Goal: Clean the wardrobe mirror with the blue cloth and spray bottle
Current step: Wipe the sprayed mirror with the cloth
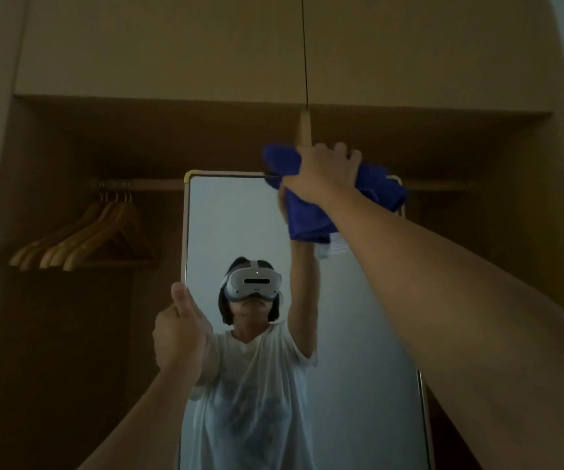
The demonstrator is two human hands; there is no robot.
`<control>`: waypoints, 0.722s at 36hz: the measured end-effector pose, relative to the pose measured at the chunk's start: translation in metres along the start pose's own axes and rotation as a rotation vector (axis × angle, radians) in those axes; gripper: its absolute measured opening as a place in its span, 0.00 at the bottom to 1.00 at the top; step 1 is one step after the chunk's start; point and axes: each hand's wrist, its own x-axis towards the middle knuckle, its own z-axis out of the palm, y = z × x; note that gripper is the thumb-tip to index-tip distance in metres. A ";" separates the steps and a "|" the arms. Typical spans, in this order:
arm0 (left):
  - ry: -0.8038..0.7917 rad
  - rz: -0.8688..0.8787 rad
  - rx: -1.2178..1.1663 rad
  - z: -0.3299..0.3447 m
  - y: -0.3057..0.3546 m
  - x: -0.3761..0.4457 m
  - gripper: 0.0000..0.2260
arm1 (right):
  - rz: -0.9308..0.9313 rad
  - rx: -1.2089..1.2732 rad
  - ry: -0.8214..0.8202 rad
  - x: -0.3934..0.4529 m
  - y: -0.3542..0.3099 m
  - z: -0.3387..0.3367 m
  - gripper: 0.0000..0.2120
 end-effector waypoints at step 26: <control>-0.491 -0.457 -0.372 -0.058 -0.014 -0.020 0.17 | -0.498 0.088 0.177 -0.146 -0.127 0.077 0.31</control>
